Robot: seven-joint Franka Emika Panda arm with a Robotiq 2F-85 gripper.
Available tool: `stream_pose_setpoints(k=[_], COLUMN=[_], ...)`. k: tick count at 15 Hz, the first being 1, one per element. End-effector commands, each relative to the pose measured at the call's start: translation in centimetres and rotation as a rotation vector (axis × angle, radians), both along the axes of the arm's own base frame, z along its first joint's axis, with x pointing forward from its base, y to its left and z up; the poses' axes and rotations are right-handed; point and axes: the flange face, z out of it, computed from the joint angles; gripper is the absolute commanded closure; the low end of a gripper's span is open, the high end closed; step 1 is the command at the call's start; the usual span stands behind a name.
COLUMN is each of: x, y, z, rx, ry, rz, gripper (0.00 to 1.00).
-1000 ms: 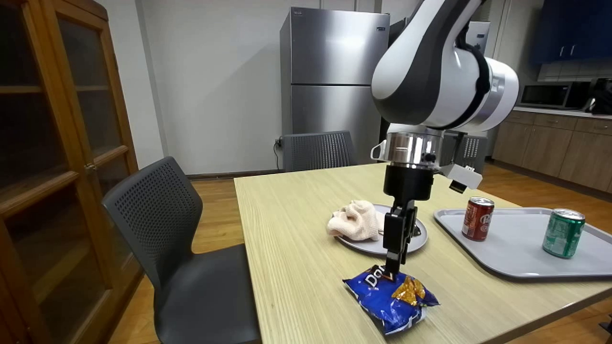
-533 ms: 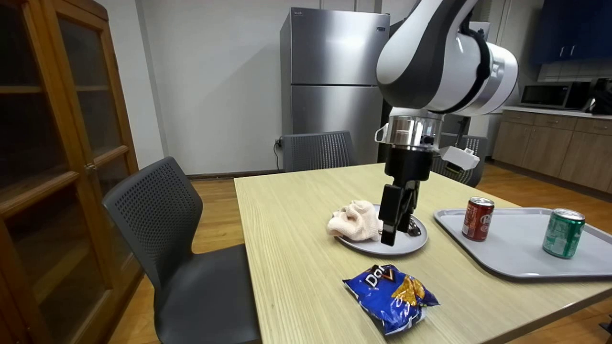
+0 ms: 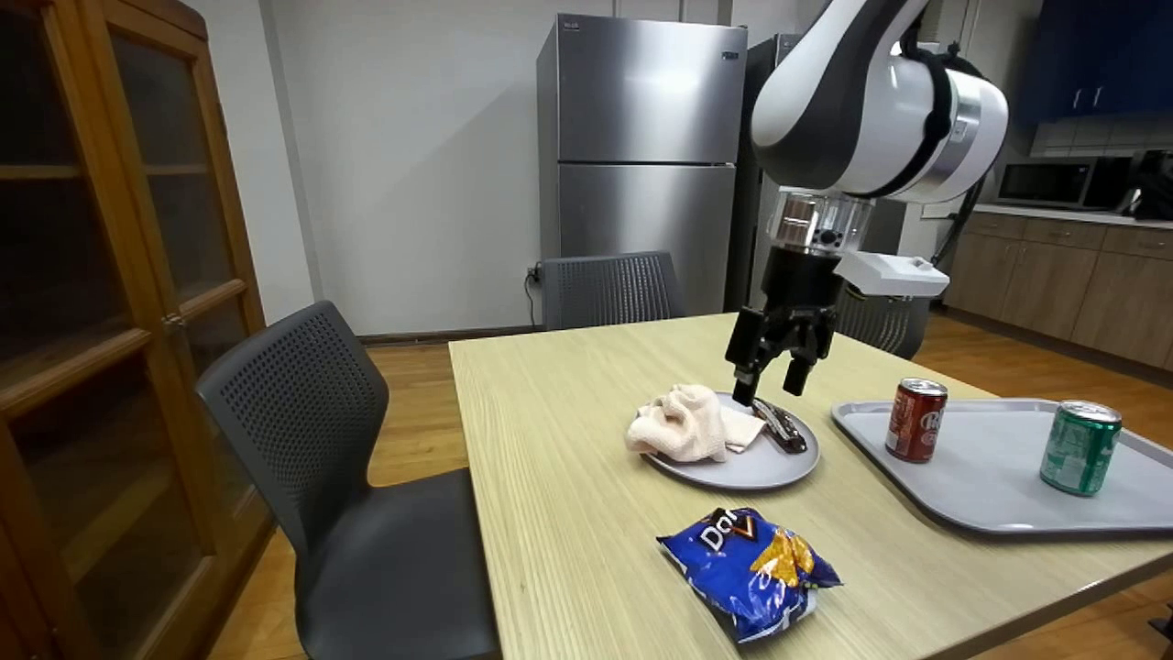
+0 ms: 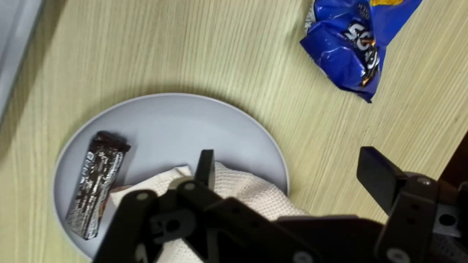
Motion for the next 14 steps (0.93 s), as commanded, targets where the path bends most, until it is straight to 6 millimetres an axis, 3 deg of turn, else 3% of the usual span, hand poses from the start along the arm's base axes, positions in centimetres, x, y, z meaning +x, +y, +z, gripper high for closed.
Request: stream_pose_setpoints(k=[1, 10, 14], x=[0.2, 0.4, 2.1], y=[-0.4, -0.7, -3.8], z=[0.2, 0.3, -0.9], rx=[-0.004, -0.007, -0.003], ry=[-0.003, -0.007, -0.004], rz=[-0.019, -0.039, -0.109], gripper=[0.00, 0.00, 0.00])
